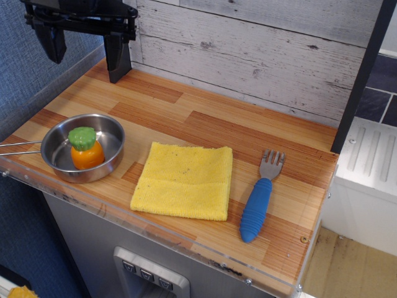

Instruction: Put the shaker into the pot.

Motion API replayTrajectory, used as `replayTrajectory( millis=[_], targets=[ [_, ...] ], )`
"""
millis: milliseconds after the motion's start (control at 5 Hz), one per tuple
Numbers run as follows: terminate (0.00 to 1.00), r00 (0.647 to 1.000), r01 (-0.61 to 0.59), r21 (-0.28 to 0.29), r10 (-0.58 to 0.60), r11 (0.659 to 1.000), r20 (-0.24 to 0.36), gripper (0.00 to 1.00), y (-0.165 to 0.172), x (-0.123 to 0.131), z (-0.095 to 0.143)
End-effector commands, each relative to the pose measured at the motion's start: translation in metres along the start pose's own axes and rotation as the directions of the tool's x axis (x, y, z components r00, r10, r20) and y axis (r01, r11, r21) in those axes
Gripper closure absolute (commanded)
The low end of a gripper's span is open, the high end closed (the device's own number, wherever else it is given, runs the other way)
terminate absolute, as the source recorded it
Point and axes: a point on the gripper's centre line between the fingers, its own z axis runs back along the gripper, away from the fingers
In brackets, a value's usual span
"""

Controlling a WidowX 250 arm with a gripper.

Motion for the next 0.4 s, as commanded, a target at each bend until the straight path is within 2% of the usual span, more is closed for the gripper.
replayTrajectory(
  millis=[0,200],
  targets=[
    [0.00,0.998,-0.009,-0.004,0.009,1.000,0.054,0.00,0.0026,0.0055,0.0160],
    [1.00,0.998,-0.009,-0.004,0.009,1.000,0.054,0.00,0.0026,0.0055,0.0160]
  ],
)
